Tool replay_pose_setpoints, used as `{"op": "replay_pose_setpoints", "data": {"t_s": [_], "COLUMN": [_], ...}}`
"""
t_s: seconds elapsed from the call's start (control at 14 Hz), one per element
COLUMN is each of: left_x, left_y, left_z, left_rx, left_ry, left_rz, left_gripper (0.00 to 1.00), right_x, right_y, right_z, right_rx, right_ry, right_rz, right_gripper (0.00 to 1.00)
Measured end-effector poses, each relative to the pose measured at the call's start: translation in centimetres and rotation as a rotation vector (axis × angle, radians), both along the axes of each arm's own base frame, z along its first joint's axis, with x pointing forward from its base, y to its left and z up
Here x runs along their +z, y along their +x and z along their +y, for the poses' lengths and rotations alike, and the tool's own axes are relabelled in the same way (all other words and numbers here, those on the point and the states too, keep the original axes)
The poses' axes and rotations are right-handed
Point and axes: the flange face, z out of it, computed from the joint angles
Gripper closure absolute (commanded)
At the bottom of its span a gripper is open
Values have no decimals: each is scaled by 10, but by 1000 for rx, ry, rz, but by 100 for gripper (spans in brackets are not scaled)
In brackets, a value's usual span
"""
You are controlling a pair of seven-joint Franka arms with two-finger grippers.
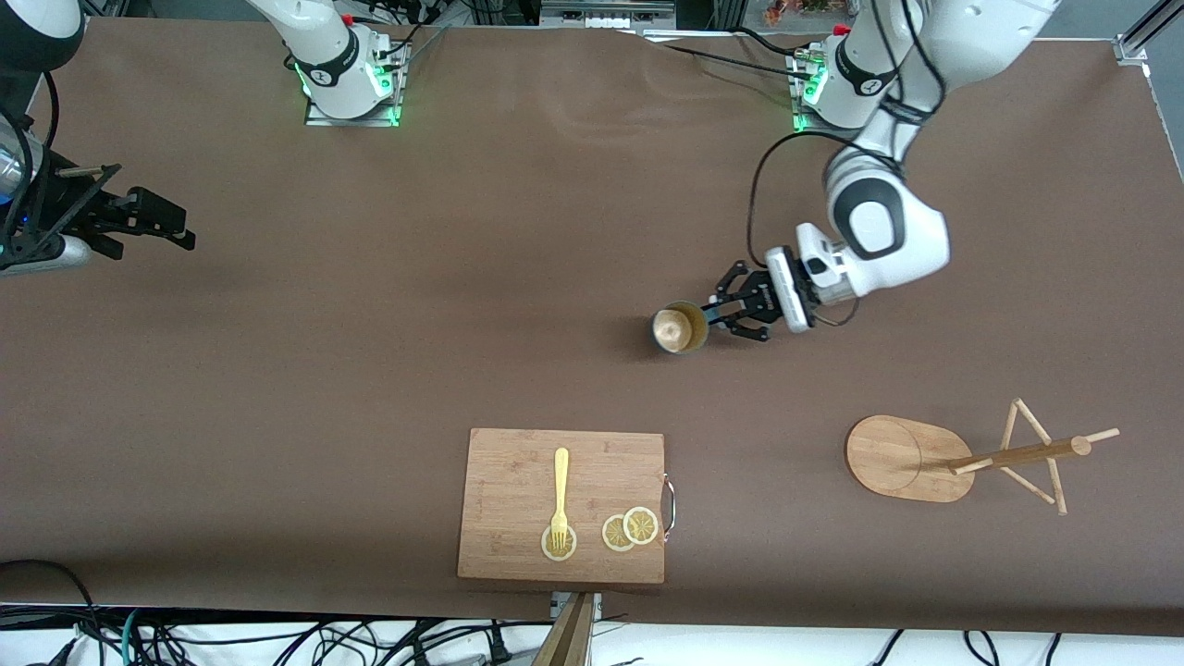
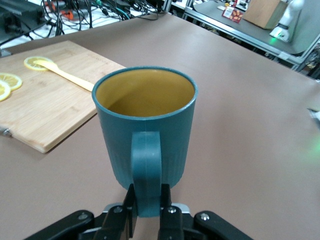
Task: Pass cup and hang on rack
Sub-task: 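Lift the mug by its handle with the left gripper toward the rack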
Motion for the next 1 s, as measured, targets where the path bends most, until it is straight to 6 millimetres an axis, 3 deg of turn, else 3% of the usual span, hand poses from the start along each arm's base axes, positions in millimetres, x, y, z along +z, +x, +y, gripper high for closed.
{"op": "replay_pose_setpoints", "data": {"t_s": [0.28, 0.64, 1.0], "left_x": [38, 53, 68], "left_y": [8, -1, -24], "left_z": [88, 147, 223], "left_rx": [8, 101, 170], "left_ry": [-75, -203, -318], "left_rz": [211, 441, 633], "left_gripper": [100, 100, 100], "right_x": [0, 0, 0], "right_y": [0, 0, -1], "right_z": [0, 0, 0], "right_rx": [0, 0, 0], "right_ry": [0, 0, 1], "right_rz": [3, 3, 8], "right_gripper": [0, 0, 0]}}
